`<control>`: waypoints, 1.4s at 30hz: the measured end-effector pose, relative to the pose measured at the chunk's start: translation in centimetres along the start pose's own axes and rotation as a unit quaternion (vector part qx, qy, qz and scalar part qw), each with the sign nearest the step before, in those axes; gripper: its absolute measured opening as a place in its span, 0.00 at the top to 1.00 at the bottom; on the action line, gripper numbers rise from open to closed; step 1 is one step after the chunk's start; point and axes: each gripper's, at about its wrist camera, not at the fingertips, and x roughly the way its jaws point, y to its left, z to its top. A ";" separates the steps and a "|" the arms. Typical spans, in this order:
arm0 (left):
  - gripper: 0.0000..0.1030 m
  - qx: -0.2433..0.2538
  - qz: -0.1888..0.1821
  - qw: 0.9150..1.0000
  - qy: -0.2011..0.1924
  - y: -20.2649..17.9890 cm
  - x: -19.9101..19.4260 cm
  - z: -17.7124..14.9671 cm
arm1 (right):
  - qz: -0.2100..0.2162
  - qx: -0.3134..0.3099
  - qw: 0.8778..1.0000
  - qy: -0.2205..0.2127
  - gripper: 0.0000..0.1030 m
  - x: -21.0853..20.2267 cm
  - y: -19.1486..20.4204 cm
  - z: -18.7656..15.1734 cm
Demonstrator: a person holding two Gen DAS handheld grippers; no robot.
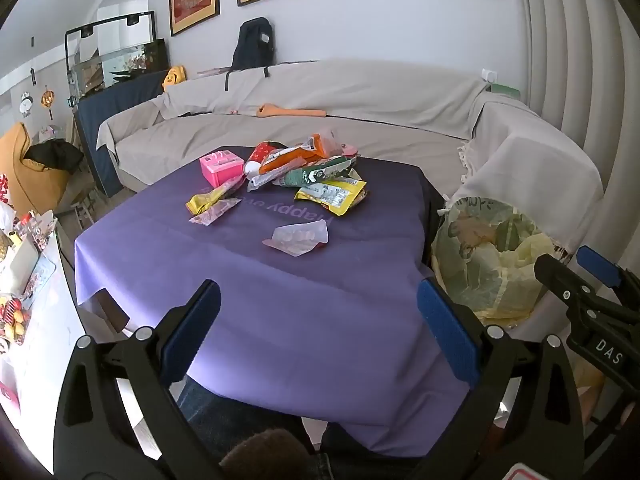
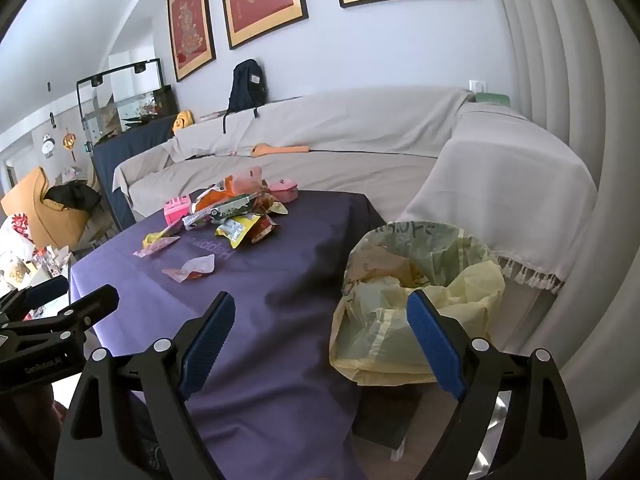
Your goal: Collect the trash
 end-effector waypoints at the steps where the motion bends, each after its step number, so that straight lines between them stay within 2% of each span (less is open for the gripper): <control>1: 0.09 0.000 0.000 1.000 0.000 0.1 0.1 0.0 | 0.000 0.001 1.000 -0.001 0.18 -0.1 0.0 0.0; 24: 0.09 0.002 -0.002 1.000 0.001 0.1 -0.9 0.6 | 0.001 0.005 1.000 0.001 0.18 0.1 -0.5 -0.1; 42: 0.09 0.009 -0.014 1.000 0.003 -0.7 0.5 0.3 | -0.003 0.011 1.000 -0.001 0.18 0.2 -1.1 -0.4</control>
